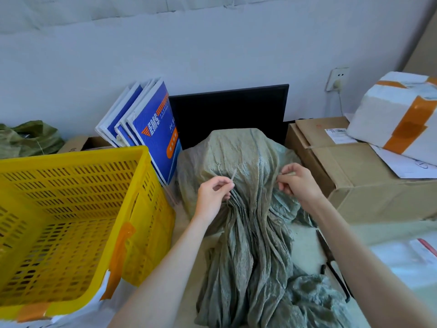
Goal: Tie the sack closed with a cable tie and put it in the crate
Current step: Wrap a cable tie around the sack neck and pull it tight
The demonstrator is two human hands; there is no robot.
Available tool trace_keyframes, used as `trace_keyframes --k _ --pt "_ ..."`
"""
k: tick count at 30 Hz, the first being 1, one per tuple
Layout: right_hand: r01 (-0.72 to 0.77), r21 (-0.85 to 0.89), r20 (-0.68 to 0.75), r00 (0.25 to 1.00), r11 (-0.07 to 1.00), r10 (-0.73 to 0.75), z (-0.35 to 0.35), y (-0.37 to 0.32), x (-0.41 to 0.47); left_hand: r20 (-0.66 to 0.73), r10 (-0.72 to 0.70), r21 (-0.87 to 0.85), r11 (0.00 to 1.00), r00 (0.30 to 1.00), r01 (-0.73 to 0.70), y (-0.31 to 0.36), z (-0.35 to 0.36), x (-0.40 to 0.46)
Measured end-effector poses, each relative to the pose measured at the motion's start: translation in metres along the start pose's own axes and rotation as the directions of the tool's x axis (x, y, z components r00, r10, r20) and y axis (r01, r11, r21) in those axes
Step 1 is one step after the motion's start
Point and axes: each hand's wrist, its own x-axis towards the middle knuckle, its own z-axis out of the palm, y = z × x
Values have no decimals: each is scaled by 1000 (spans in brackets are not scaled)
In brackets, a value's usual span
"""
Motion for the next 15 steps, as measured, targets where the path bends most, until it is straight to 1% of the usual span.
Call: trace_keyframes --k 2,3,6,10,12,15 --pt "121 95 -33 992 988 -118 8 5 -11 42 -17 -3 1000 999 17 2 4 2" --pt "161 111 -26 987 981 -159 12 7 -14 59 -28 -4 1000 998 28 3 6 3" --pt "249 23 15 968 968 -250 23 5 -12 78 -51 6 999 996 50 5 10 5" --pt "370 -228 49 928 901 -369 33 3 -9 57 -56 -46 997 997 58 6 13 3" --pt "399 -246 58 916 883 -398 37 3 -9 58 -64 -67 995 996 68 6 13 3" --pt "392 -163 32 919 905 -392 39 8 -5 60 -83 -99 991 995 89 4 10 4"
